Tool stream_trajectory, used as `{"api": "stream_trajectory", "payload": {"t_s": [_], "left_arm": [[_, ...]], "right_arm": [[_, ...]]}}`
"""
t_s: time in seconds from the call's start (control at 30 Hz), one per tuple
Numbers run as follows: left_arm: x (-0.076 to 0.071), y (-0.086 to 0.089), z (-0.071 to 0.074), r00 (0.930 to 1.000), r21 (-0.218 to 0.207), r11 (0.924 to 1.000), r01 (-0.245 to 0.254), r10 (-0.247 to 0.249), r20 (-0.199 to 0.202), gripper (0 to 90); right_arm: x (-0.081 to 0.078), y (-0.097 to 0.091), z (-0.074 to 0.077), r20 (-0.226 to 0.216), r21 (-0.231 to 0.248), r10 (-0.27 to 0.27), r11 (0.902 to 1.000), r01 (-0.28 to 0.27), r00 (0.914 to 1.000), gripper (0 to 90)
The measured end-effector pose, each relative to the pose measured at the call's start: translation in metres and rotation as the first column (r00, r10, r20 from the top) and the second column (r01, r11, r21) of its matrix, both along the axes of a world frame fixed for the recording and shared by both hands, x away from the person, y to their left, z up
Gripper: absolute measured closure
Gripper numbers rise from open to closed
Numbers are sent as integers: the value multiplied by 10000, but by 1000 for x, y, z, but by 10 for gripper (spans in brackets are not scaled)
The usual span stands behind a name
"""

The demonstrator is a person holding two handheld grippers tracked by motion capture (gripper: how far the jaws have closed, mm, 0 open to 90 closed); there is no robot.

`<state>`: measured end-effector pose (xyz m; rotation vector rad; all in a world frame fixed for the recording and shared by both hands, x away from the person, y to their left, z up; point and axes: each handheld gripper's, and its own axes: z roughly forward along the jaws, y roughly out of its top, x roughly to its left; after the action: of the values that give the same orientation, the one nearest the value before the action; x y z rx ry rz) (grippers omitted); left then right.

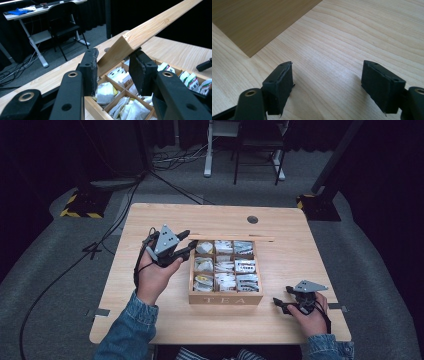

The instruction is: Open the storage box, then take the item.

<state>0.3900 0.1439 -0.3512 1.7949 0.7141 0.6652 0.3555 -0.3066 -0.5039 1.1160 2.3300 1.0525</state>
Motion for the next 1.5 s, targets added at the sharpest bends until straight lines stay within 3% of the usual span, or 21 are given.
{"api": "stream_trajectory", "payload": {"t_s": [0.57,0.63,0.8,1.07,1.37,1.5], "left_arm": [[2,-4,0,9998,190,9997,-136,133,169,584],[2,-3,0,9998,157,9998,-113,110,165,583],[4,-2,-1,10000,20,10000,-7,7,95,577],[4,-1,0,10000,68,10000,35,-35,10,576],[5,0,0,9998,53,9998,172,-172,-51,569],[4,0,0,9999,150,9998,135,-134,-67,571]], "right_arm": [[-2,-1,0,11,-65,-45,10000,45,10000,258],[-2,-1,0,12,-39,-112,9999,112,9999,293],[-2,-5,1,19,156,-431,9990,430,9991,353],[-8,-6,4,-423,769,-690,9944,722,9967,394],[-9,-2,29,-351,1171,-473,9918,511,9983,442],[-9,2,44,-459,1538,-42,9880,112,9989,476]]}}
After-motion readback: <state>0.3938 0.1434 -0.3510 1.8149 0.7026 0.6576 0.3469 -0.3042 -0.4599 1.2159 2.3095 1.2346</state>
